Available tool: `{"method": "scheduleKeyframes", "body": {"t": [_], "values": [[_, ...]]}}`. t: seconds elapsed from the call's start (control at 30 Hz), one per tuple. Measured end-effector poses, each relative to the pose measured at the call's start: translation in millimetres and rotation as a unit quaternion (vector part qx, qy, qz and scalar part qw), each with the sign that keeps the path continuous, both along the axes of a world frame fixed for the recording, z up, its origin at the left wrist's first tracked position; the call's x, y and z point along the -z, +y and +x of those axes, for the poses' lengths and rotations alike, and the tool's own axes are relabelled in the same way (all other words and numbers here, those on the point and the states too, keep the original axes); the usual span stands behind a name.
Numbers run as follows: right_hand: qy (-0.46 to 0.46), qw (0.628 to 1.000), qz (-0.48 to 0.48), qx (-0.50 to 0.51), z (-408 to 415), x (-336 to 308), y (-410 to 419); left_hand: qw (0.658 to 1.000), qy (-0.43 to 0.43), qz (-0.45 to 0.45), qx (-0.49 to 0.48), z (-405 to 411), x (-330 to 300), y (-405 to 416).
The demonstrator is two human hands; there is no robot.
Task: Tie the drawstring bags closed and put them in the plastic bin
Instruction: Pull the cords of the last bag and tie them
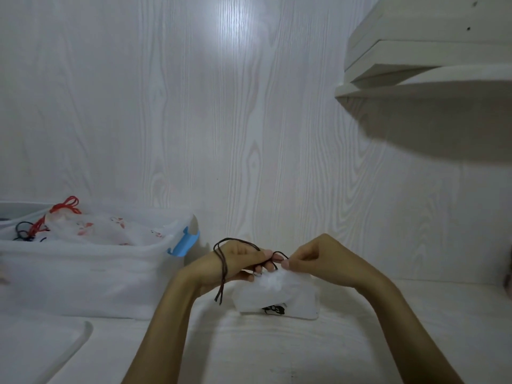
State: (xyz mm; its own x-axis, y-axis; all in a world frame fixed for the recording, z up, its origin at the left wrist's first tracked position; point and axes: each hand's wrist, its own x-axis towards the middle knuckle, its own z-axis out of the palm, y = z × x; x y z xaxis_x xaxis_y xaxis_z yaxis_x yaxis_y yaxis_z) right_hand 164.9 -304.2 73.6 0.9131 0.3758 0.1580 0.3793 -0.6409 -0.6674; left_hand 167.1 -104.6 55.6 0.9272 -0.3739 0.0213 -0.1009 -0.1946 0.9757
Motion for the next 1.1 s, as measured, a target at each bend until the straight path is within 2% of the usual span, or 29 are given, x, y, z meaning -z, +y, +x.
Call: {"method": "scheduleKeyframes", "body": {"t": [0.17,0.23,0.3,0.43,0.53,0.63,0.7,0.8,0.83,0.9,0.97,1.03,1.1], "values": [[-0.029,0.994,0.108,0.012,-3.5,-5.3,1.5,0.998,0.006,-0.043,-0.042,-2.3,0.0,0.7],[-0.074,0.987,0.144,0.021,-6.0,-10.5,2.9,0.996,0.007,-0.065,-0.059,-2.6,1.3,1.4],[-0.111,0.984,0.136,0.023,-9.3,-14.3,5.0,0.994,0.018,-0.092,-0.063,-3.8,1.9,1.7],[-0.099,0.989,0.107,-0.014,-23.4,-24.3,6.2,0.982,0.059,-0.171,-0.056,-5.6,-1.3,1.7],[-0.069,0.994,0.022,-0.078,-37.5,-31.4,11.5,0.971,0.078,-0.219,-0.06,-6.4,-4.7,2.1],[-0.043,0.989,-0.083,-0.114,-52.5,-37.0,18.0,0.974,0.069,-0.203,-0.068,-7.8,-5.4,3.5],[-0.074,0.992,-0.077,-0.072,-53.3,-39.9,16.9,0.979,0.064,-0.182,-0.061,-8.8,-4.7,6.0],[-0.182,0.982,-0.043,0.019,-36.8,-32.7,13.0,0.985,0.055,-0.157,-0.049,-9.5,-5.6,7.1],[-0.177,0.982,-0.059,0.014,-30.8,-27.0,13.9,0.986,0.051,-0.151,-0.05,-9.9,-5.8,7.5],[-0.112,0.991,-0.065,-0.039,-17.9,-12.0,17.0,0.989,0.03,-0.132,-0.056,-9.1,-4.6,8.4],[-0.051,0.997,-0.008,-0.062,-10.5,-1.6,18.1,0.993,0.003,-0.101,-0.067,-8.0,-1.9,10.3],[-0.04,0.997,0.041,-0.051,-6.2,2.9,17.2,0.994,-0.043,-0.05,-0.082,-8.3,-1.3,12.6],[-0.046,0.997,0.05,-0.036,-3.5,4.2,16.1,0.99,-0.111,0.0,-0.091,-8.8,-3.1,14.8]]}}
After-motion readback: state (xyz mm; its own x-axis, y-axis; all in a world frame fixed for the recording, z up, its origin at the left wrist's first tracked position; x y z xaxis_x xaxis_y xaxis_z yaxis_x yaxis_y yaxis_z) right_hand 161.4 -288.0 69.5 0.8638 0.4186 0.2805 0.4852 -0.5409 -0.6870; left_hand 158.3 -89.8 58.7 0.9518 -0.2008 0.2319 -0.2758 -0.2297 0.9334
